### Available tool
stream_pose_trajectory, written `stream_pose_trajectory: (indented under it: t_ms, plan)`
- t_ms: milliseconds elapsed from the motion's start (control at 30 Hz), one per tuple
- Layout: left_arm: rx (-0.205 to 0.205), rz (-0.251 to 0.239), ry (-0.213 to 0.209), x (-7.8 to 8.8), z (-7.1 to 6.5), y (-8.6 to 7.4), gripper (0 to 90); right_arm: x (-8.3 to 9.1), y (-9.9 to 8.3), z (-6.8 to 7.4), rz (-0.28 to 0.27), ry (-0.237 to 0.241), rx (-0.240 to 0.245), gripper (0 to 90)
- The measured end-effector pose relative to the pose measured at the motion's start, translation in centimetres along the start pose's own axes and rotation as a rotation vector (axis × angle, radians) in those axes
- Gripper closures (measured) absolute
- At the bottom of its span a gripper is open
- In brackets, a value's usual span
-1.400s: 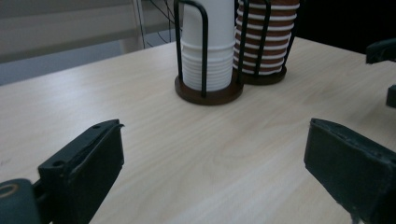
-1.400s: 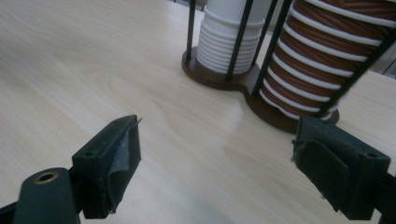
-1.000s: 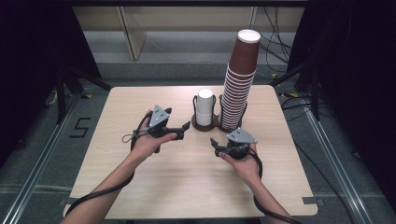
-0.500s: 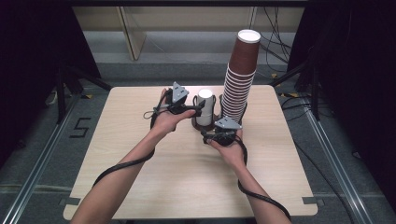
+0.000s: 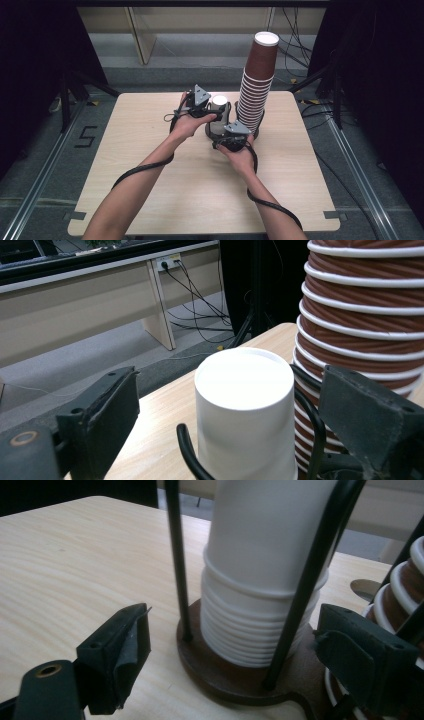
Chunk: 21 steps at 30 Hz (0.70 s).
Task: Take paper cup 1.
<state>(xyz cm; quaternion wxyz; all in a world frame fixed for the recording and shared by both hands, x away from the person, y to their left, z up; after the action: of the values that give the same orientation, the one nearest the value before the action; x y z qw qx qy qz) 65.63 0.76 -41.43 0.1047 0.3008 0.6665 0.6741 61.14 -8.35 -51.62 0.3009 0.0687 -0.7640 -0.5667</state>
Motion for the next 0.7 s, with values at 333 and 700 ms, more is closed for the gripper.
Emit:
stream_pose_trajectory:
  t_ms: [333,700]
  plan:
    - [0.009,0.030,0.004,-1.2,0.0,-0.8,13.9,-0.8,0.4,-0.3,-0.004,-0.076,-0.004,23.6]
    - [0.016,0.036,-0.001,-1.7,0.1,-1.0,15.0,-1.9,0.1,-0.1,0.001,-0.147,-0.050,25.8]
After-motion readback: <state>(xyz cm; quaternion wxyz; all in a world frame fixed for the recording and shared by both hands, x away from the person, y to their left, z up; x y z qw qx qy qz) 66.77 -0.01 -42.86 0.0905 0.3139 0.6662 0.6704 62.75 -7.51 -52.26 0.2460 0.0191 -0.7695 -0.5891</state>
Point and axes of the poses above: each handheld gripper's, and its own axes: x roughly backward along the jaws, y roughly out of its top, z roughly to its left, the point moved 6 cm from there along -x, roughly forward along the jaws, and after that the axes turned 9 degrees about x, right-handed, at the moved point
